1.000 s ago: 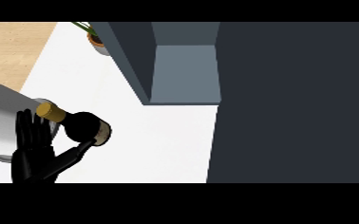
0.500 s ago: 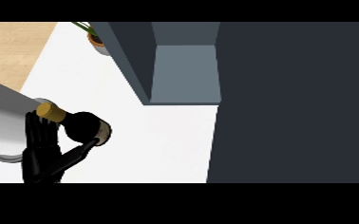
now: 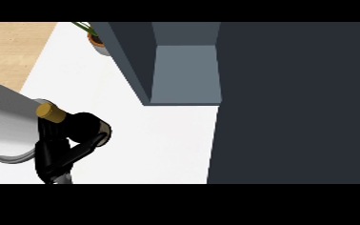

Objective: Pick up the wine, place it into the cabinet and close the cabinet

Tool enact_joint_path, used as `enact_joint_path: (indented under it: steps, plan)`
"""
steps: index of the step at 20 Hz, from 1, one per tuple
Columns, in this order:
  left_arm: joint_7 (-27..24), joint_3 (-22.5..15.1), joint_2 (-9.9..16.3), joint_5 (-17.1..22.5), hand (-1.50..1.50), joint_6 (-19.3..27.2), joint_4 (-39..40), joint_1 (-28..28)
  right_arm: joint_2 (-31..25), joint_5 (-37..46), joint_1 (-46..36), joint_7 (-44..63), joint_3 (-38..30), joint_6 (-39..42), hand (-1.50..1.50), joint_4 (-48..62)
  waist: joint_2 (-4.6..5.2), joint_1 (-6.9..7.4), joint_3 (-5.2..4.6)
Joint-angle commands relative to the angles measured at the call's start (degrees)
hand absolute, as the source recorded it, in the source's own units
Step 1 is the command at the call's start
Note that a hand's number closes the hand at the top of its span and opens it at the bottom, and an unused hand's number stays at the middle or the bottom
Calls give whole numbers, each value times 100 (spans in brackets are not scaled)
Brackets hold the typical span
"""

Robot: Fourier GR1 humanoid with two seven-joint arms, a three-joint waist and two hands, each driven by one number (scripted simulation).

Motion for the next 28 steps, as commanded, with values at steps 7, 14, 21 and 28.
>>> enact_joint_path:
  steps: [7, 14, 21, 28]
  plan:
    - [-668, 220, 117, 328, -150, -714, 1156, -133, 105, -55, 122, 321, 272, -23, -150, -836, -1, 1, -5]
    - [-1266, 277, -66, 235, -150, -487, 1891, -704, 87, -142, 393, 72, 163, 57, -150, -686, 6, -18, 0]
    - [-1003, 295, 213, 624, 150, -1243, 1827, -823, 79, -83, -68, 746, 251, -207, -150, -957, -6, -13, -2]
    - [-1520, -50, 300, 12, 150, -1224, 2514, -1028, -5, -482, -24, 444, -209, -7, -150, -661, 4, -21, 1]
